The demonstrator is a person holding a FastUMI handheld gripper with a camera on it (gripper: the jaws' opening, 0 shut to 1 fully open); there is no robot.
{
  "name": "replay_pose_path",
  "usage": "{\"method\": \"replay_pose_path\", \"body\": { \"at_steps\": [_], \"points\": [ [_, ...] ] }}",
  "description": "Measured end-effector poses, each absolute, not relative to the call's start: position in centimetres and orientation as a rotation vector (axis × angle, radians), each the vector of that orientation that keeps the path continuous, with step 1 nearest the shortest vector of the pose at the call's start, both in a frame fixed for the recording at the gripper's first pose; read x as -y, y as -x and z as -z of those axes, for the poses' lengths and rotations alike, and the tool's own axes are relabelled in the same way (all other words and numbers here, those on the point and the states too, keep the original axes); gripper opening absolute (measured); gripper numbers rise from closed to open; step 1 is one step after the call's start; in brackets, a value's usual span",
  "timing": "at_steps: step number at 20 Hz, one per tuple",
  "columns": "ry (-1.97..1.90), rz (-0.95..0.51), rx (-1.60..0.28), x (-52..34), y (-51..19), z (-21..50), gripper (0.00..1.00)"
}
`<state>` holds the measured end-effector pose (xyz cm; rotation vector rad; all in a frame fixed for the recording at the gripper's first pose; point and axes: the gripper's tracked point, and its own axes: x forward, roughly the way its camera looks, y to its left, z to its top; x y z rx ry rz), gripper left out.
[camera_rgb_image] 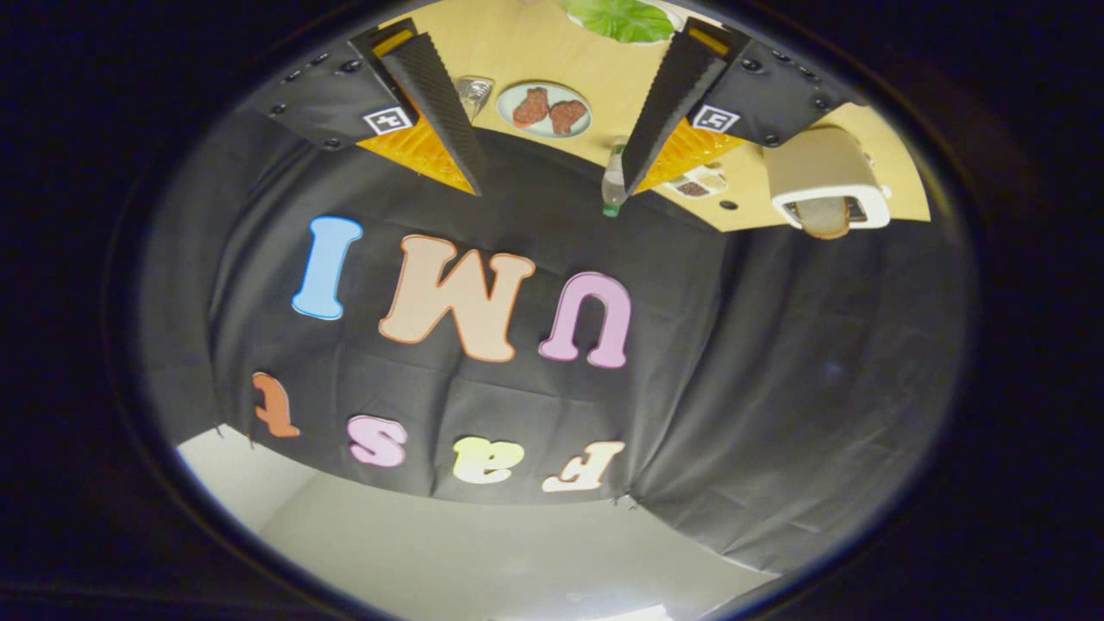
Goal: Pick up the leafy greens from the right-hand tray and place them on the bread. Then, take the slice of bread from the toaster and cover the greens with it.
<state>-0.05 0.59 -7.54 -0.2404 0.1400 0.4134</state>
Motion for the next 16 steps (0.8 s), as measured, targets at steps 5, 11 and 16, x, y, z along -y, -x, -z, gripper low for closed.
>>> {"method": "replay_pose_path", "body": {
  "at_steps": [5,11,16],
  "points": [
    [0.306,-0.572,-0.247,-2.1,1.4,11.4,0.99],
    [0.400,-0.743,-0.421,-2.1,3.0,17.7,0.99],
    [0.458,-0.824,-0.529,-1.7,4.0,22.7,0.99]
  ]
}}
